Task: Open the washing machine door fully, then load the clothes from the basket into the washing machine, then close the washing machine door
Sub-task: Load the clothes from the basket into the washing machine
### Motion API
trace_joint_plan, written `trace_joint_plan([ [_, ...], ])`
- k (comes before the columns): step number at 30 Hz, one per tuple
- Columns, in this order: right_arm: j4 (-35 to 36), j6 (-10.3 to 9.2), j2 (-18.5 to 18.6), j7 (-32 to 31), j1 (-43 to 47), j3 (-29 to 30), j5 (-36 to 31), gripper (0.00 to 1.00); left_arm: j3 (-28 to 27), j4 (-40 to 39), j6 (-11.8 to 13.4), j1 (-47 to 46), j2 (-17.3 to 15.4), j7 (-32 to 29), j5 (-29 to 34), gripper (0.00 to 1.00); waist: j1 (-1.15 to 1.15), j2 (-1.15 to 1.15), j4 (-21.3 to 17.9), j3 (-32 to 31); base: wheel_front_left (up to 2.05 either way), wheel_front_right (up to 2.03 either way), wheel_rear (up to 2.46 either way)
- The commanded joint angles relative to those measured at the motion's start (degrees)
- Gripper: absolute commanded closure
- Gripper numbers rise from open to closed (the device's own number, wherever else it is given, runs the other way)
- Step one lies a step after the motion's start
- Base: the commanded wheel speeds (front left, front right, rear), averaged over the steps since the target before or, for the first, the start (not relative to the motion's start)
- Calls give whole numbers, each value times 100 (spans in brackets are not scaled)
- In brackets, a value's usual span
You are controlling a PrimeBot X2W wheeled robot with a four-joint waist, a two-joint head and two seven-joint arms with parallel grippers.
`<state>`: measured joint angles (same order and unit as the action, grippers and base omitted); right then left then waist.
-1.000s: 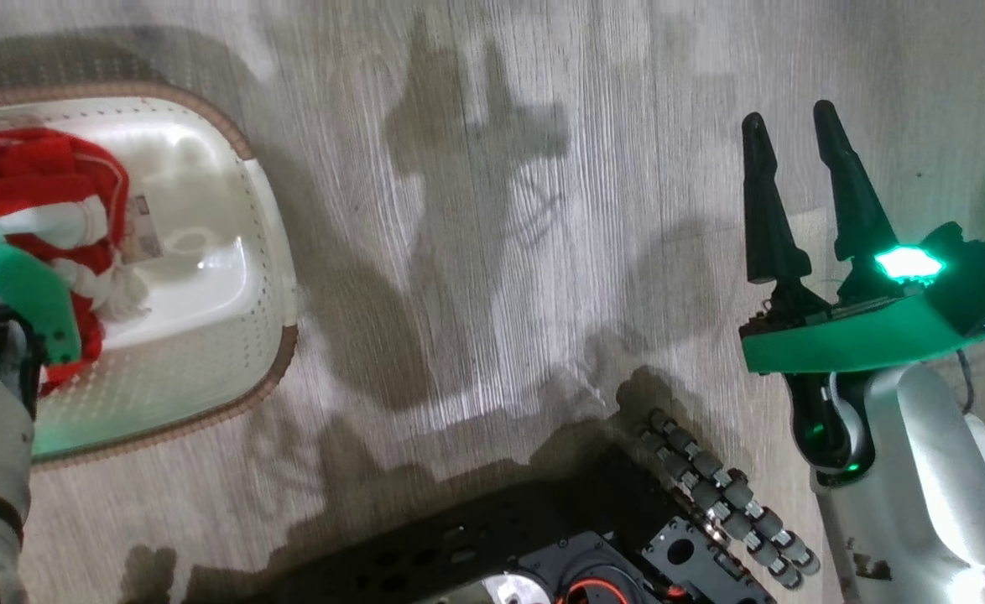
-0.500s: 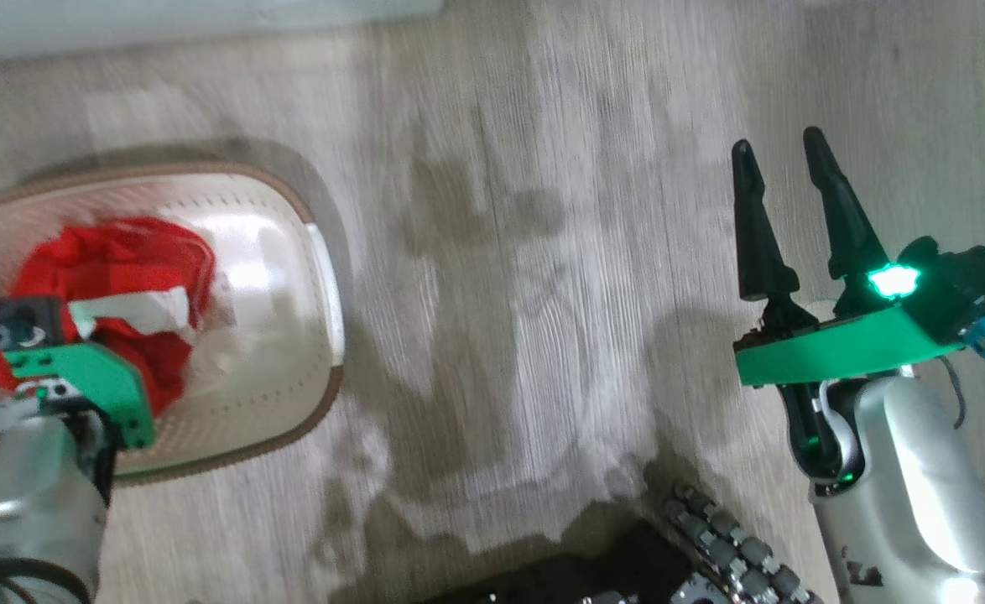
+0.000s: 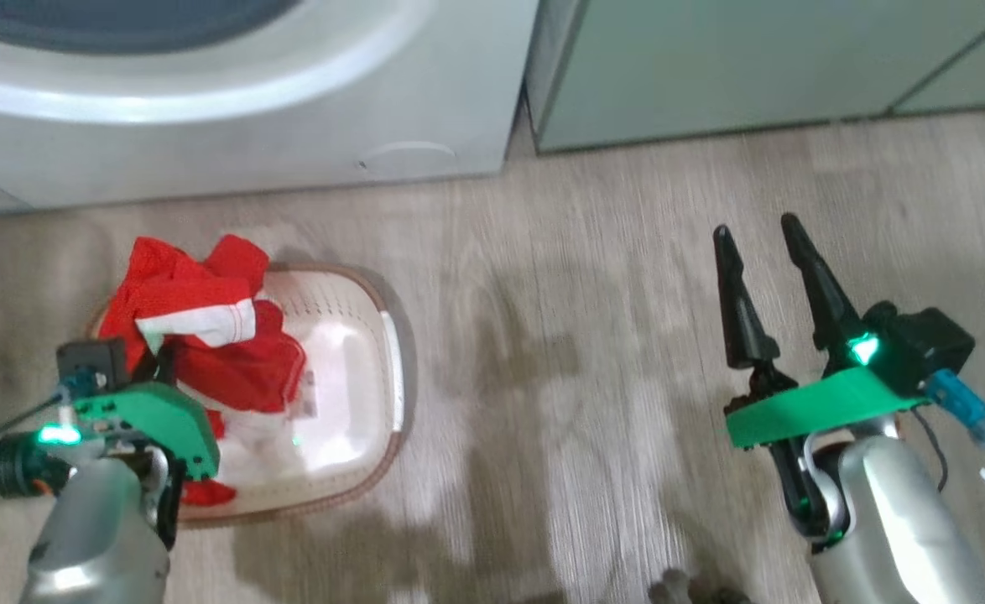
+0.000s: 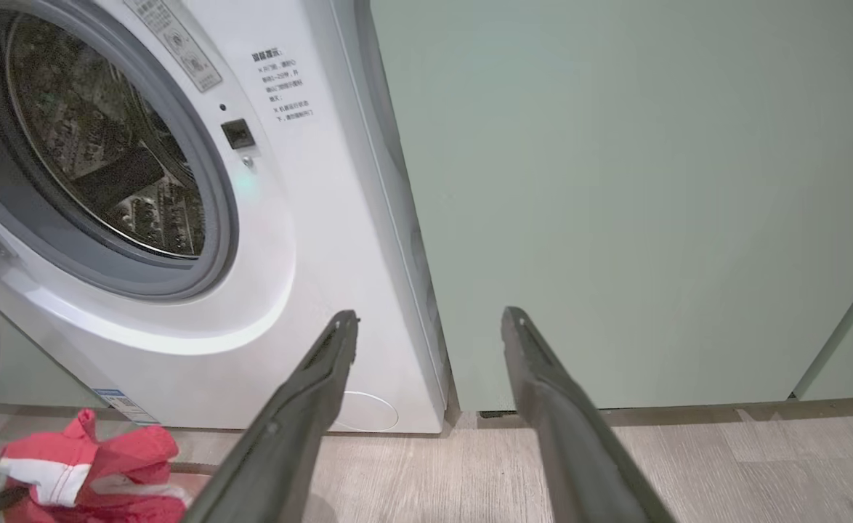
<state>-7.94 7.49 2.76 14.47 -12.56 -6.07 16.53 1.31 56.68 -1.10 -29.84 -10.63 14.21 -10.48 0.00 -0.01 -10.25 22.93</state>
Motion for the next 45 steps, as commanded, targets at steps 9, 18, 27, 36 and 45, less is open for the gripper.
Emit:
trace_joint_plan([
  [9, -12, 0, 11, 52, 378, -68, -160, 0, -451, -1862, -49, 961, 279, 78, 250, 100, 0, 1, 392, -1207, 0, 0, 0],
  [18, -68, 0, 11, 52, 616, 62, -203, 0, -659, -3561, -451, 1787, 655, 78, 189, 100, 0, 1, 561, -1756, 0, 0, 0],
  [27, -64, 0, 11, 52, 847, 163, -203, 0, -431, -4870, -600, 2657, 771, 78, -229, 100, 0, 1, 640, -2047, 0, 0, 0],
  [36, -39, 0, 11, 52, 982, 240, -192, 0, -24, -5392, -597, 2983, 774, 79, -643, 100, 0, 1, 684, -2149, 0, 0, 0],
  [45, -16, 0, 11, 52, 968, 193, -224, 0, -87, -5451, -621, 2955, 775, 79, -705, 100, 0, 1, 658, -2160, 0, 0, 0],
])
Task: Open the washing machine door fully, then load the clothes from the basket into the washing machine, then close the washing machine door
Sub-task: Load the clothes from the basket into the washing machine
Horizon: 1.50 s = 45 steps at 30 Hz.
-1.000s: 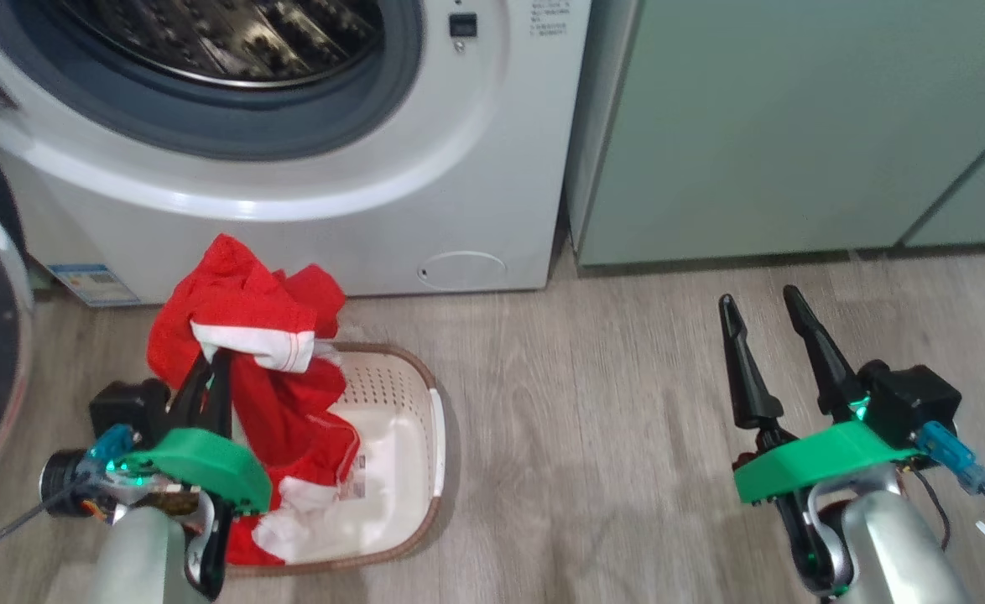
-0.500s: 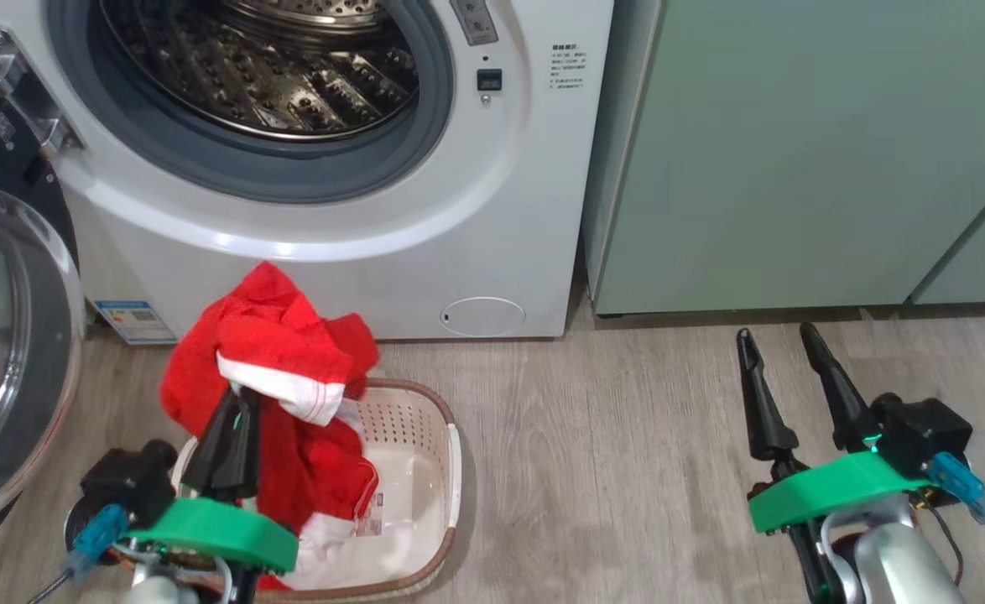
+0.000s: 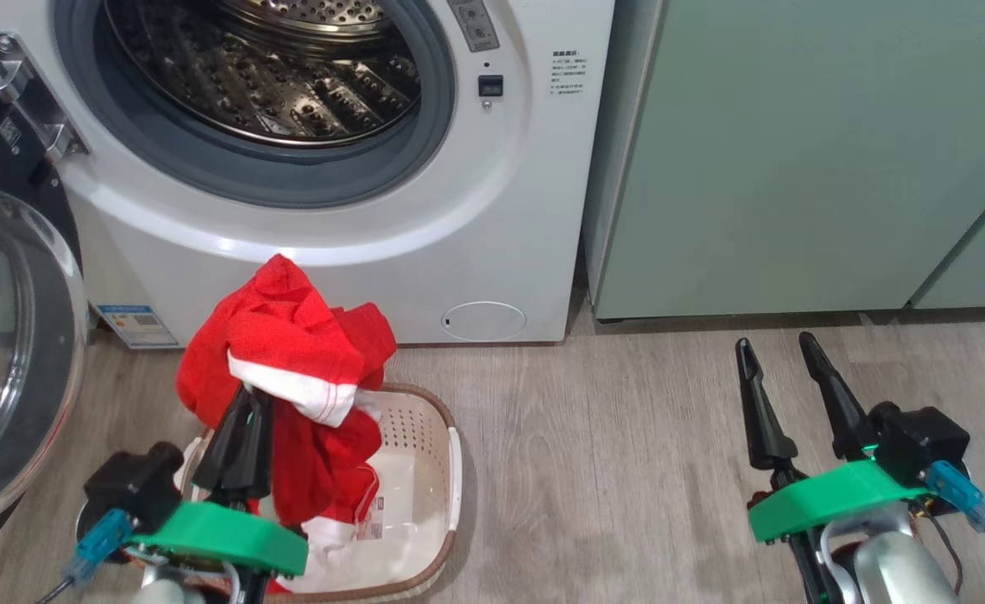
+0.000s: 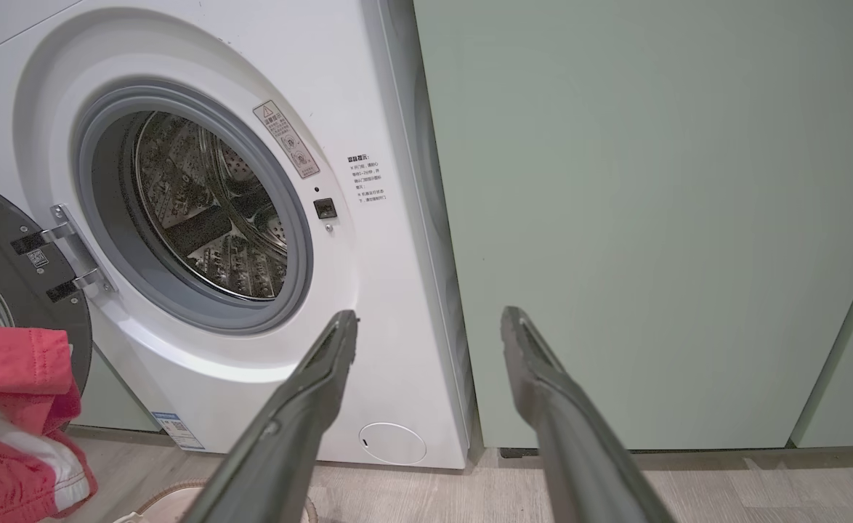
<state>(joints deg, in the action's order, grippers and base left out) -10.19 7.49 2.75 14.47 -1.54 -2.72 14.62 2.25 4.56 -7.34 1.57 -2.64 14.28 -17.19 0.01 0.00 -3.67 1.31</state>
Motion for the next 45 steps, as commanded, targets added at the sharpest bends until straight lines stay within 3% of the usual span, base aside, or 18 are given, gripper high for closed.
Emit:
trace_joint_plan([
  [1, 213, 0, 12, 52, -131, -142, -35, 0, -189, -240, 2, -190, -24, 72, -51, 100, -1, 0, -6, 7, 0, 0, 0],
  [11, 289, 0, 12, 52, -247, -156, -36, 0, -233, -240, -6, -350, -24, 72, -53, 100, -1, 0, -146, 333, 0, 0, 0],
  [22, 609, 0, 12, 52, -674, -180, 89, 0, -354, -156, -13, -1579, -58, 72, 436, 100, -1, 0, -566, 1803, 0, 0, 0],
  [27, 803, 0, 12, 52, -939, -178, 224, 0, -689, 173, -13, -2798, -454, 72, 430, 100, -1, 0, -906, 2643, 0, 0, 0],
  [35, 887, 0, 12, 52, -1221, -190, 515, 0, -1092, 856, -14, -4738, -1334, 72, 468, 100, -1, 0, -1324, 3408, 0, 0, 0],
  [39, 927, 0, 12, 52, -1304, -262, 583, 0, -999, 1319, -14, -5483, -1711, 72, 535, 100, -1, 0, -1455, 3616, 0, 0, 0],
  [45, 1026, 0, 12, 52, -1517, -340, 809, 0, -534, 2628, -14, -7010, -2551, -123, 553, 100, -1, 0, -1746, 4068, 0, 0, 0],
])
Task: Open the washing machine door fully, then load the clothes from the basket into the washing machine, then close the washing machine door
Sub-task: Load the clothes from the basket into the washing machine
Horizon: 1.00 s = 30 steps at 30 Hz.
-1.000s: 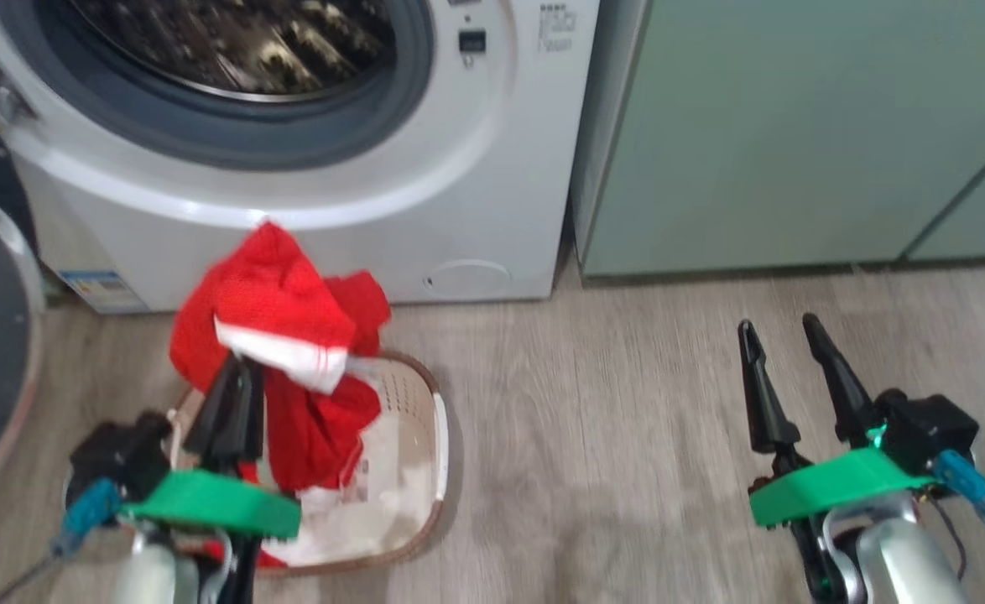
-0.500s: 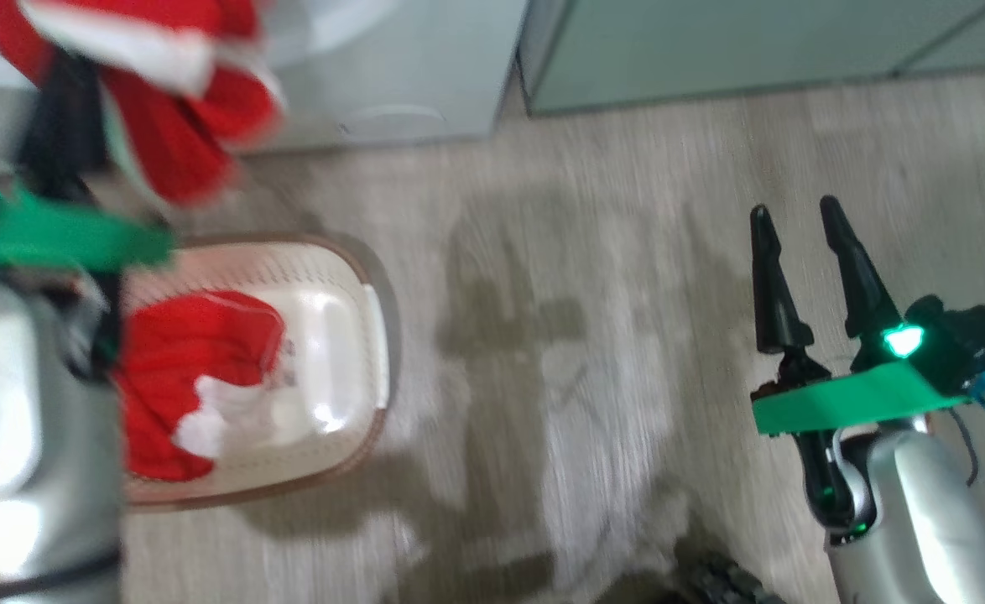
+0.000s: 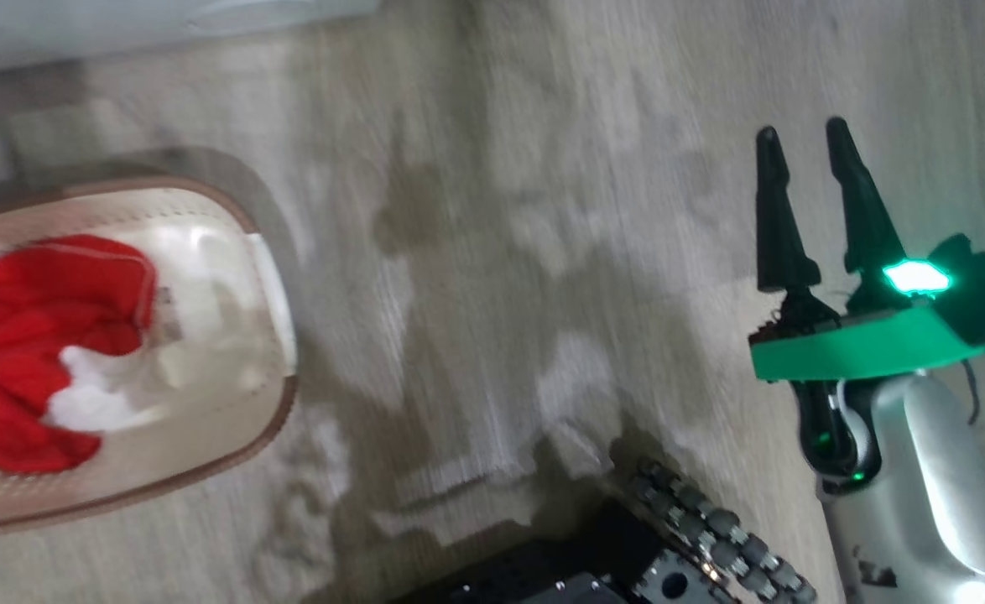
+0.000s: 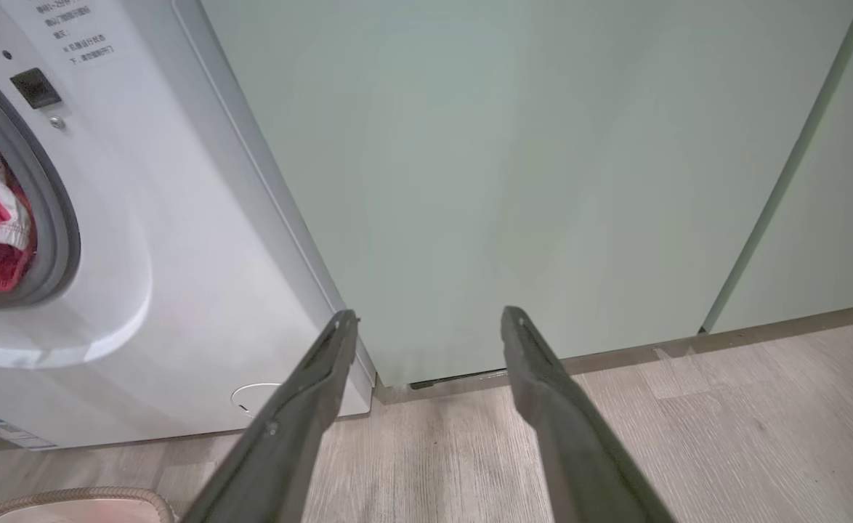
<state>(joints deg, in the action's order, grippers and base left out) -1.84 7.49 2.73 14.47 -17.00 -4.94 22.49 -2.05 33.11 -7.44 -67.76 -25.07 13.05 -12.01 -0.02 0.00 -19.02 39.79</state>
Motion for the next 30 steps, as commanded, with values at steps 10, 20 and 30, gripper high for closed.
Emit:
trace_joint_plan([
  [10, 179, 0, 15, 52, -145, -488, 437, 0, 754, 1024, -4, -2403, -1186, -151, 28, 100, 2, 0, -661, 795, 0, 0, 0],
  [20, 148, 0, 15, 52, -181, -572, 561, 0, 1189, 2085, 19, -3014, -1110, 140, 247, 100, 2, 0, -767, 891, 0, 0, 0],
  [30, 152, 0, 15, 52, -227, -609, 558, 0, 1553, 2950, 11, -3301, -1016, 168, 318, 100, 2, 0, -745, 1004, 0, 0, 0],
])
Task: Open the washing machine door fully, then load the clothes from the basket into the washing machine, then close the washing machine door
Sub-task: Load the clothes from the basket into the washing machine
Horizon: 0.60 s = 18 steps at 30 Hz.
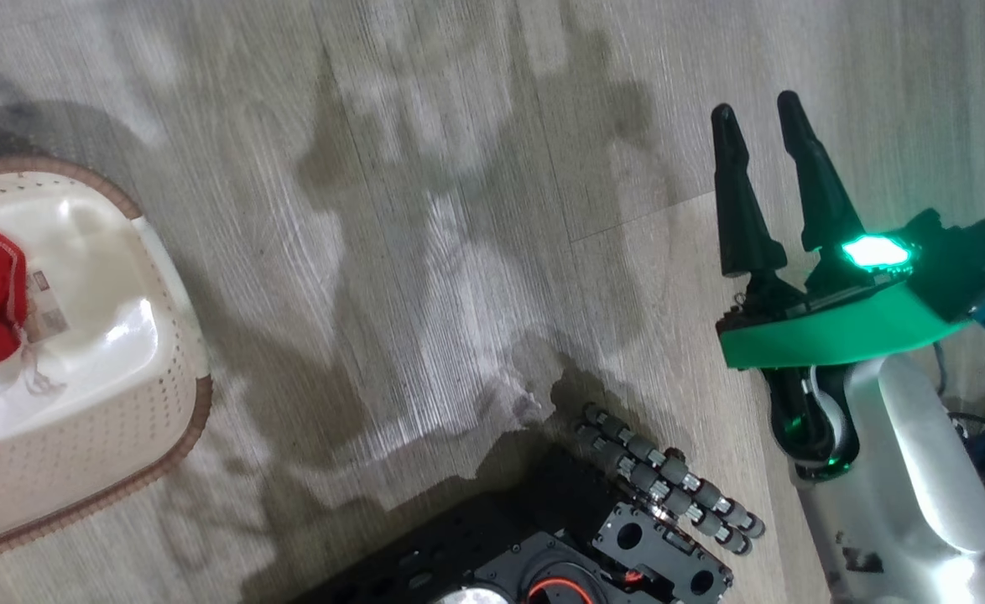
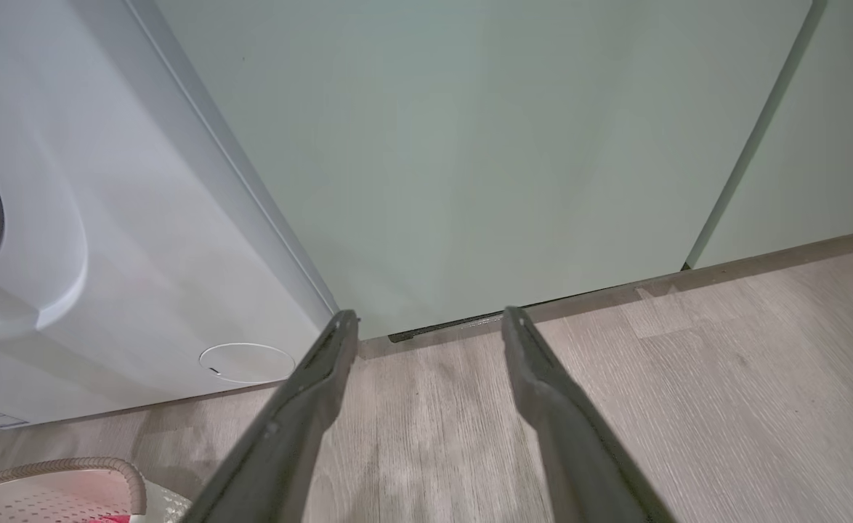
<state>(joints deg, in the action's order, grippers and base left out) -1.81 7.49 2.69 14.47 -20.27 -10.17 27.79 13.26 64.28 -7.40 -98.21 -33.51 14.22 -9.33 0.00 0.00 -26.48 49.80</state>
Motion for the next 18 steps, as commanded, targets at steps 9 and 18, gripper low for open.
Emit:
trace_joint_plan([
  [9, 84, 0, 19, 52, 46, -113, 37, 0, 122, -41, 44, -251, -141, 74, 68, 0, 0, 0, 33, -108, 0, 0, 0],
  [18, -141, 0, 19, 52, 51, 178, -287, 0, -149, -595, 62, 1066, 171, 77, -284, 0, 0, 0, 426, -962, 0, 0, 0],
])
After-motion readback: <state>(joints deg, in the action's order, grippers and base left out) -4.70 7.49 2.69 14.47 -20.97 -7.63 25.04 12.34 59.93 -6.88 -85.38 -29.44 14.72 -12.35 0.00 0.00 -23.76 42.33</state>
